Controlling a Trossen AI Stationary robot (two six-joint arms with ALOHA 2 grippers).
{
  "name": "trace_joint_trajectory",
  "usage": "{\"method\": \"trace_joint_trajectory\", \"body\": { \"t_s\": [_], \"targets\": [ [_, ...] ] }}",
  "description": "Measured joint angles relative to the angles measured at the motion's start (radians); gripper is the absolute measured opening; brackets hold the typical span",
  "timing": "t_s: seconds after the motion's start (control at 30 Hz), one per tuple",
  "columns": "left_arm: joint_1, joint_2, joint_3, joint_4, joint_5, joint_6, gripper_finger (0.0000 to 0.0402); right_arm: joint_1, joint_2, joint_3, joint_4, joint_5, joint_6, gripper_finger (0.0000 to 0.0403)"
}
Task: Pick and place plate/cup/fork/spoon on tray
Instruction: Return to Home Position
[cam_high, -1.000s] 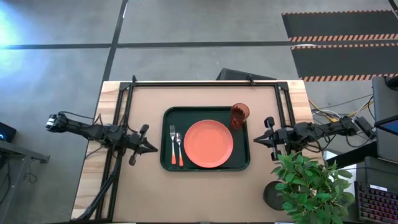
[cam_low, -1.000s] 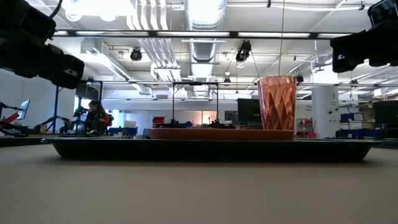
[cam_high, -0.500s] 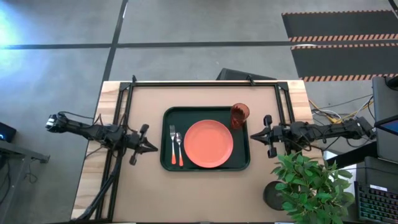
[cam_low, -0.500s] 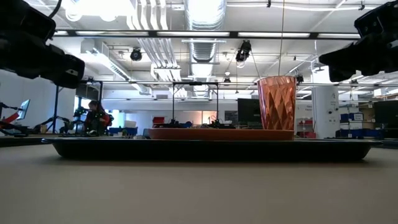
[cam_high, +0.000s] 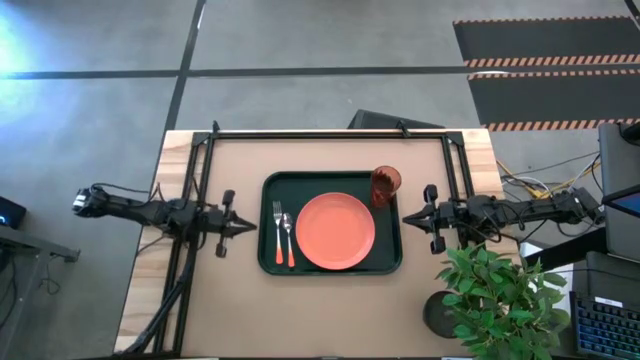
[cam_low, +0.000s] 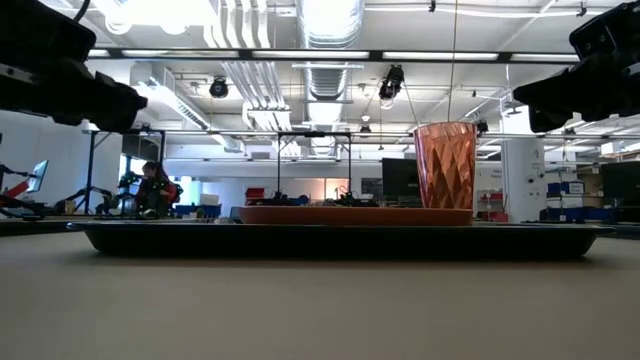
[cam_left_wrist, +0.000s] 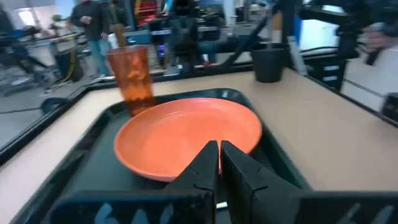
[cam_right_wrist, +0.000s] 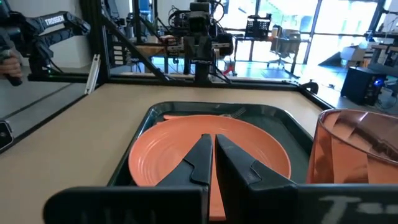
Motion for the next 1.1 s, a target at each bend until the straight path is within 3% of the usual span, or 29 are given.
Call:
{"method": "trace_joint_trajectory", "body": {
  "t_s": [0.37,0.5,0.63,1.1],
  "targets": [
    [0.209,-0.028,-0.001,0.0,0.02,0.016,0.0,0.0,0.0,0.0,0.005,0.0,-0.008,0.0009],
    [0.27,-0.039,-0.001,-0.017,0.13,0.014,0.0,0.0,0.0,0.0,0.005,0.0,-0.01,0.0009],
    [0.277,-0.021,-0.002,-0.011,0.187,0.008,0.0,0.0,0.003,0.0,-0.003,-0.001,-0.017,0.0009],
    [0.277,0.01,0.0,-0.002,0.2,-0.019,0.0,0.0,0.008,0.0,-0.007,0.004,-0.042,0.0009]
  ]
}}
